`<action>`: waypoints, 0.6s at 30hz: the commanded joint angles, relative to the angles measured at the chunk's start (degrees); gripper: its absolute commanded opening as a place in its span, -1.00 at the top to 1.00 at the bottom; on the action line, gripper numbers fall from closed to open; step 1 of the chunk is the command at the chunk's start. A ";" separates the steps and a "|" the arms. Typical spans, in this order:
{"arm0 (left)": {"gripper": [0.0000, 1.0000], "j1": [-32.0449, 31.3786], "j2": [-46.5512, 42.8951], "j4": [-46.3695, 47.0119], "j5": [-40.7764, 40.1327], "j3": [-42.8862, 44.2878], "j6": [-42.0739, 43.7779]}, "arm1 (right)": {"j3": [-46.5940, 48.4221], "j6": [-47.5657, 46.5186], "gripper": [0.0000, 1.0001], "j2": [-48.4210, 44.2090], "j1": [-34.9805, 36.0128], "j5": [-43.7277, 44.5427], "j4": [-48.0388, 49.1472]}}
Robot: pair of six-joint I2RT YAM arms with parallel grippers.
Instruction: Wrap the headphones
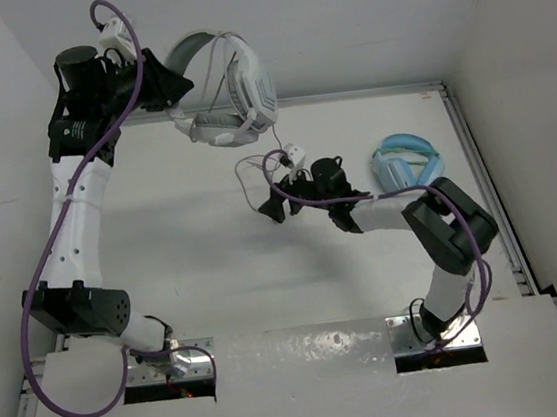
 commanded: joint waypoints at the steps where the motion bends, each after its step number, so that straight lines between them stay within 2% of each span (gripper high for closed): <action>1: 1.00 0.08 -1.68 3.69 0.20 2.72 -2.86 | 7.93 2.62 -0.50 5.18 0.39 5.41 -0.70; 3: 1.00 0.08 -1.95 3.60 0.11 2.72 -2.95 | 9.53 4.03 -0.47 8.35 0.39 8.65 -1.58; 5: 1.00 0.08 -1.95 3.60 0.03 2.81 -3.12 | 11.73 4.74 -0.25 10.54 0.39 10.60 -2.72; 6: 1.00 0.08 -1.69 3.60 -0.06 3.07 -3.47 | 13.47 5.44 0.09 11.25 0.39 10.95 -3.42; 10: 1.00 0.17 -0.81 3.60 -0.15 4.04 -4.88 | 15.69 7.10 0.98 13.19 0.39 10.52 -6.94; 15: 1.00 1.57 0.77 4.57 -1.11 5.18 -6.99 | 8.48 10.18 1.00 8.37 0.39 9.20 -4.58; 18: 1.00 2.89 1.91 4.39 -3.21 7.99 -6.82 | -1.42 12.55 1.00 1.28 0.30 8.23 -1.94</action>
